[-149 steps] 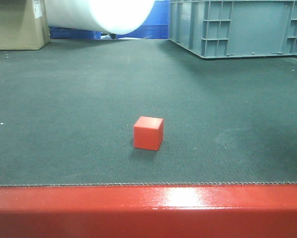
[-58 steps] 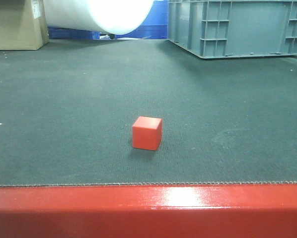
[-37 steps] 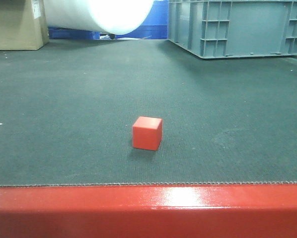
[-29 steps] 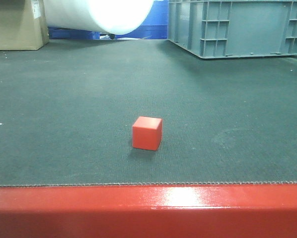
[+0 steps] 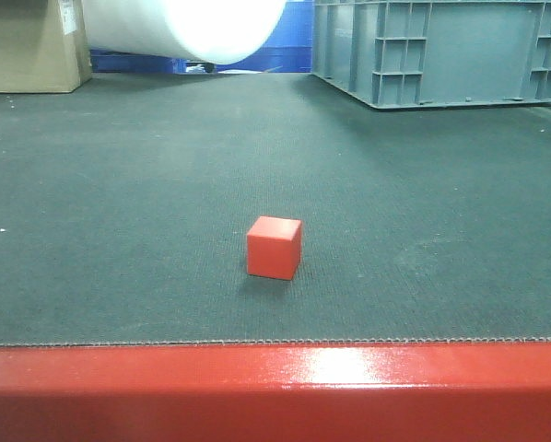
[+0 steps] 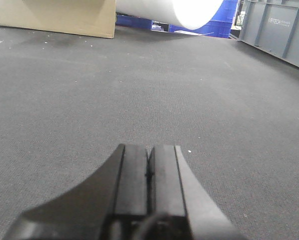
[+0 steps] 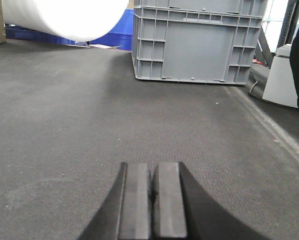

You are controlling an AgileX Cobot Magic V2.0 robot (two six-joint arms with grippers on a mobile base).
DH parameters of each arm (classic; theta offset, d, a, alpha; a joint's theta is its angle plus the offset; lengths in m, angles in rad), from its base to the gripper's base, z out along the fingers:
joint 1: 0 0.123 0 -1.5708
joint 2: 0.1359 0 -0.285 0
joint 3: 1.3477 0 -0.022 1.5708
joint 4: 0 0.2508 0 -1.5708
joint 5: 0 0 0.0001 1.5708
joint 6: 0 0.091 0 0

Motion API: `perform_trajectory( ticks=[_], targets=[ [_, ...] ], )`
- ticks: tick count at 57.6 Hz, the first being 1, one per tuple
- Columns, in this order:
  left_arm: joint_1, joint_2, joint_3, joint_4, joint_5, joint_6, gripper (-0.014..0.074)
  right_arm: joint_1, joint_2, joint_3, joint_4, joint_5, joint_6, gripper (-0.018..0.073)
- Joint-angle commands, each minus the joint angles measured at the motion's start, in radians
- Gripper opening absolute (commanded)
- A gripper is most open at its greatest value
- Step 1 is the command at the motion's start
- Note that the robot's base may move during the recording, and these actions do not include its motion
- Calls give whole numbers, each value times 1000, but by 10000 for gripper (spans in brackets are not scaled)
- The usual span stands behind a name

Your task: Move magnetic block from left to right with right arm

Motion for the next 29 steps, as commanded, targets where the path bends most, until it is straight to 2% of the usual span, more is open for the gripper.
perform_trajectory(
  ticks=[1, 29],
  targets=[
    [-2, -8, 8, -3, -84, -2, -117, -3, -21, 0, 8, -91, -12, 55],
    [-2, -8, 8, -3, -84, -2, -117, -3, -21, 0, 8, -89, -12, 55]
  ],
)
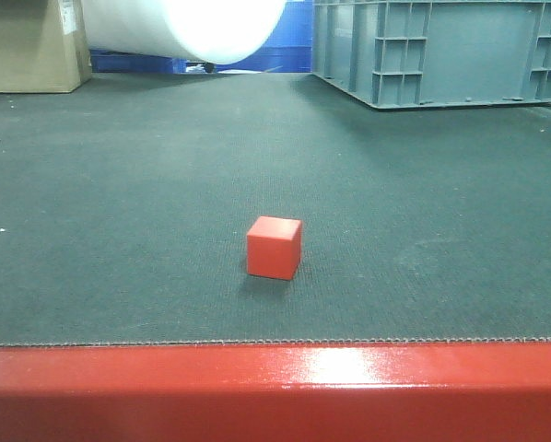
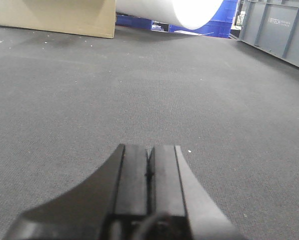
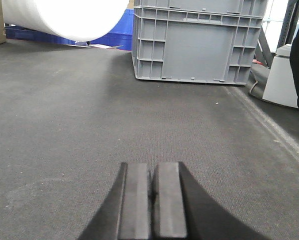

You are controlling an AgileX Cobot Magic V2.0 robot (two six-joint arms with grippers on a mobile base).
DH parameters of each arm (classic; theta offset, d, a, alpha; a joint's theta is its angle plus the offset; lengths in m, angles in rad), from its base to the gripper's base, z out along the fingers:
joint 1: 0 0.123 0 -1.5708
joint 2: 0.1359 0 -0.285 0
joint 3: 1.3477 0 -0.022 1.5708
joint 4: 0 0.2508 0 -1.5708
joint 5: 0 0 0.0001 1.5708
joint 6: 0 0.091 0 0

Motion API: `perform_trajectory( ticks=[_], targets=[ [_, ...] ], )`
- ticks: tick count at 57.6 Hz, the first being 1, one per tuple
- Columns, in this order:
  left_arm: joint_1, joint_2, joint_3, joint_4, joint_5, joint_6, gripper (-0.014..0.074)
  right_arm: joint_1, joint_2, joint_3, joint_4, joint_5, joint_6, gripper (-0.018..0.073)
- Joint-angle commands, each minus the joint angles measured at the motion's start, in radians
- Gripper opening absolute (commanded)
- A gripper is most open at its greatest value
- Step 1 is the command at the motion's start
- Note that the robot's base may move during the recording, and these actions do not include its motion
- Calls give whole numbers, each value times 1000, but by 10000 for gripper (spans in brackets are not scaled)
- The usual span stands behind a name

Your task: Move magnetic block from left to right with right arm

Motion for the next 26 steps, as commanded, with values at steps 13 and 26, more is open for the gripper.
perform_trajectory(
  ticks=[13, 26],
  targets=[
    [-2, -8, 8, -3, -84, -2, -117, -3, -21, 0, 4, -89, -8, 55],
    [-2, -8, 8, -3, -84, -2, -117, -3, -21, 0, 4, -89, -8, 55]
  ],
)
